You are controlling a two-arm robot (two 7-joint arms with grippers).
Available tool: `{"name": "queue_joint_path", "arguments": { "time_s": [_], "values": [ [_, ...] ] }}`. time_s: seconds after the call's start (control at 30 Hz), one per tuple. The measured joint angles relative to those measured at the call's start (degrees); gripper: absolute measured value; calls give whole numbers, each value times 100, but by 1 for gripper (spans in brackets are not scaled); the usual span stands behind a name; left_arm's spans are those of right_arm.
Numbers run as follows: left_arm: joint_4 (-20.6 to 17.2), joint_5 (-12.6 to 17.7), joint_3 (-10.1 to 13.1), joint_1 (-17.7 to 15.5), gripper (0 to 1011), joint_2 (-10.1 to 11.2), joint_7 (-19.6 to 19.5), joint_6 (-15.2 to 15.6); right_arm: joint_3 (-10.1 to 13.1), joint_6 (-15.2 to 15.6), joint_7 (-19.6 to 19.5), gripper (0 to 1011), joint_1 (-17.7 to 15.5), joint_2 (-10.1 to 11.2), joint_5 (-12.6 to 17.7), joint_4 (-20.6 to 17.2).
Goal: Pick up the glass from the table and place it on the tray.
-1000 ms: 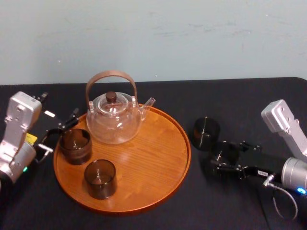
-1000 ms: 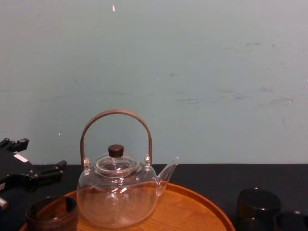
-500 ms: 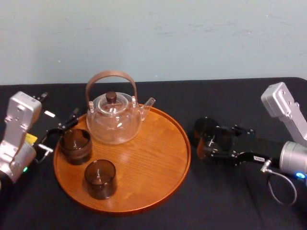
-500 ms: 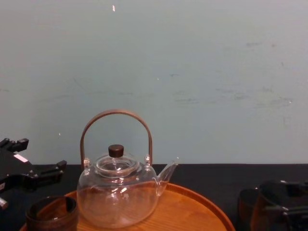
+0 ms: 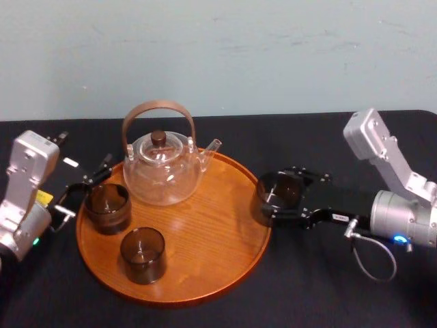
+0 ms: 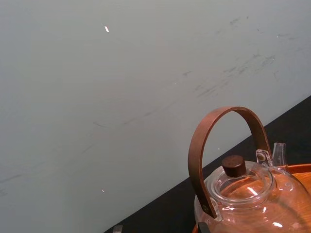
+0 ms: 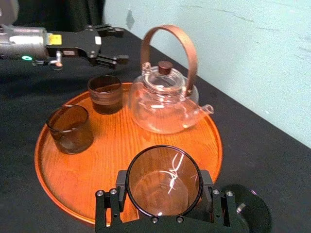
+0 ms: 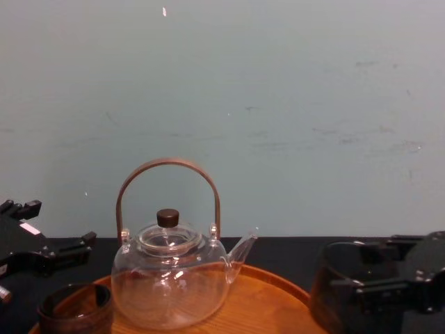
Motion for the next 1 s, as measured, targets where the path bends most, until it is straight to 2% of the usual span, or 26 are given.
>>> {"name": "queue_joint_path", "arguments": {
  "time_s": [0.47,1.0],
  "values": [
    [0,0,0,0,1001,0,0,0,-519,-122,210,902,404,-268,-80,234],
    [0,0,0,0,1001,0,0,0,-902,-304,331,902,647,-562,-156,624]
  ]
}}
